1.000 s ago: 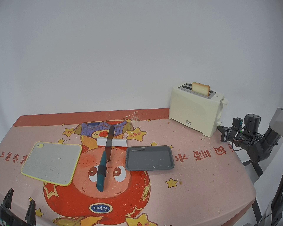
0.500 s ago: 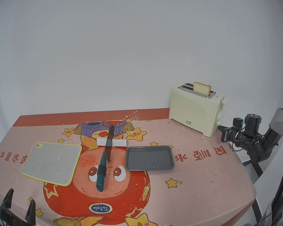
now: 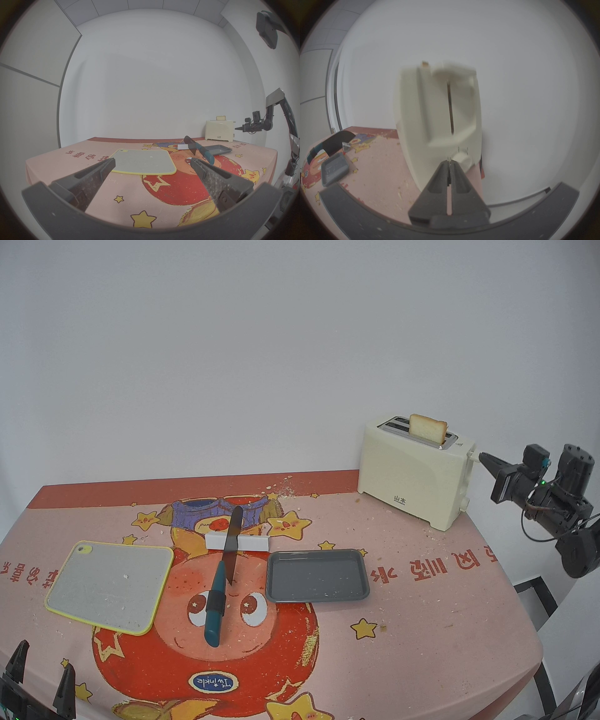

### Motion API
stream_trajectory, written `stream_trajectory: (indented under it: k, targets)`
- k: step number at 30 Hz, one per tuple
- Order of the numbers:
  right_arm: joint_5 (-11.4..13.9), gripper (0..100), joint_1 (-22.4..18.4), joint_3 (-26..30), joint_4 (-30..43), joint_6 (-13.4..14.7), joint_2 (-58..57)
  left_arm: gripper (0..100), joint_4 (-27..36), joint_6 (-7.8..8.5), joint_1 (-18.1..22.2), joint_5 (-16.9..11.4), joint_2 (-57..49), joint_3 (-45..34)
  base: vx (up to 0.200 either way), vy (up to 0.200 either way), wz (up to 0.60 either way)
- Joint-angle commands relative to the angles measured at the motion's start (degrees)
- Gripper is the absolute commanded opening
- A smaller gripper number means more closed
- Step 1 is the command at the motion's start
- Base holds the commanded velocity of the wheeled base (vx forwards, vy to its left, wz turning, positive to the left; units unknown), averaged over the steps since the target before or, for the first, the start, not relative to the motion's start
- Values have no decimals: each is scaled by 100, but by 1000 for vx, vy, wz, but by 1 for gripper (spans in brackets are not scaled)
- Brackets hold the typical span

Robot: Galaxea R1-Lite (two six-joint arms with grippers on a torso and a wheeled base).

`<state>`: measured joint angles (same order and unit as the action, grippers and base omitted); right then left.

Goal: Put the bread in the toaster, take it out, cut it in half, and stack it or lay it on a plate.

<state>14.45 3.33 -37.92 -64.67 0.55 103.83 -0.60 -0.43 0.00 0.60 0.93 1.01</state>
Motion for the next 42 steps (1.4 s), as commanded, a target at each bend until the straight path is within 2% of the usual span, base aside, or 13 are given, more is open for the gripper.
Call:
stream_trajectory:
  k: [1, 3, 7, 11, 13, 16, 17, 31, 39, 42]
  targets:
    - [243, 0, -34, -1085, 1150, -231, -390, 100, -2, -1, 0, 2, -93, -101, 0, 0, 0]
    - [489, 0, -8, -1463, 1519, -415, -231, 100, -2, -1, 0, 2, -93, -101, 0, 0, 0]
    - [937, 0, 133, -2342, 2046, -512, 305, 100, -2, -1, 0, 2, -93, -101, 0, 0, 0]
    - [1078, 0, 186, -3001, 2468, -547, 850, 100, -2, -1, 0, 2, -93, -101, 0, 0, 0]
    - [1192, 0, 177, -3353, 2864, -723, 1069, 100, -2, -1, 0, 2, -93, -101, 0, 0, 0]
    - [1350, 0, 142, -3564, 3303, -925, 1184, 100, -2, -1, 0, 2, -93, -101, 0, 0, 0]
    - [1359, 100, 133, -3625, 3461, -1022, 1219, 100, -2, -1, 0, 2, -93, -101, 0, 0, 0]
    - [1552, 100, -25, -4003, 3461, -1030, 1439, 100, -2, 8, 0, 2, -93, -101, 0, 0, 0]
    - [1640, 100, -16, -4812, 4525, -978, 1474, 100, -2, -1, 0, 2, -93, -101, 0, 0, 0]
    - [1632, 100, -8, -5076, 4709, -951, 1641, 100, -2, -1, 0, 2, -93, -101, 0, 0, 0]
